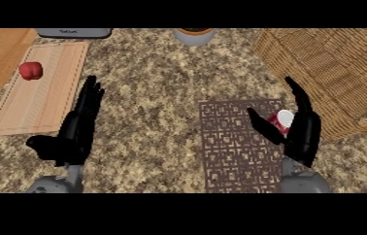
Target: Pick the can from the placemat and place it in the basket
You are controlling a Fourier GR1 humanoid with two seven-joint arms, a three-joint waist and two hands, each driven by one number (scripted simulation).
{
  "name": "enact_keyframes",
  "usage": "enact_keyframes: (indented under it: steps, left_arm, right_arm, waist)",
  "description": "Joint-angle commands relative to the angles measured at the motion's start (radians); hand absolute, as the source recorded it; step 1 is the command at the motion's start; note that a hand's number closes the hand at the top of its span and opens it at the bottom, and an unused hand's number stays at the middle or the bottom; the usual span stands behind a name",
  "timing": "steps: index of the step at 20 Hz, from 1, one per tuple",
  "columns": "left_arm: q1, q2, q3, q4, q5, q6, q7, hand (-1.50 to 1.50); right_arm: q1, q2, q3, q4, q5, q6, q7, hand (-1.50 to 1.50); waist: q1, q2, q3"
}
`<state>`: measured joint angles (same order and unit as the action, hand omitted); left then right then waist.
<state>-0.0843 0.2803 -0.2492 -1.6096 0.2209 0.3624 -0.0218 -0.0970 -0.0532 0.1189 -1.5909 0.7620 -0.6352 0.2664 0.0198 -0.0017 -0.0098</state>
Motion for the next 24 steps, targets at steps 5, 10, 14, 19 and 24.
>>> enact_keyframes:
  steps: [5,10,14,19,24]
  left_arm:
    - [0.029,0.008,0.026,-0.010,0.005,0.005,-0.022,0.00]
    - [0.028,0.006,0.028,-0.010,0.011,0.003,-0.012,0.00]
    - [0.035,0.006,0.008,-0.036,0.020,-0.020,0.001,0.00]
    - [0.045,-0.009,-0.001,-0.032,0.004,-0.018,-0.028,0.00]
    - [0.048,-0.015,0.012,-0.034,0.012,-0.019,-0.031,0.00]
  right_arm:
    - [0.017,-0.015,-0.118,0.030,0.458,0.089,0.410,-1.50]
    - [-0.011,0.004,-0.070,-0.025,0.571,0.439,0.635,-1.50]
    - [-0.126,0.052,0.049,-0.095,0.582,0.706,0.859,-1.50]
    - [-0.335,0.053,0.116,-0.188,0.482,0.983,1.118,-1.50]
    - [-0.403,0.053,0.097,-0.138,0.491,1.051,1.211,-1.50]
  waist:
    - [-0.040,-0.010,-0.011]
    - [-0.034,-0.013,-0.008]
    - [-0.002,-0.016,0.000]
    - [-0.001,-0.008,0.005]
    - [-0.004,-0.004,0.006]
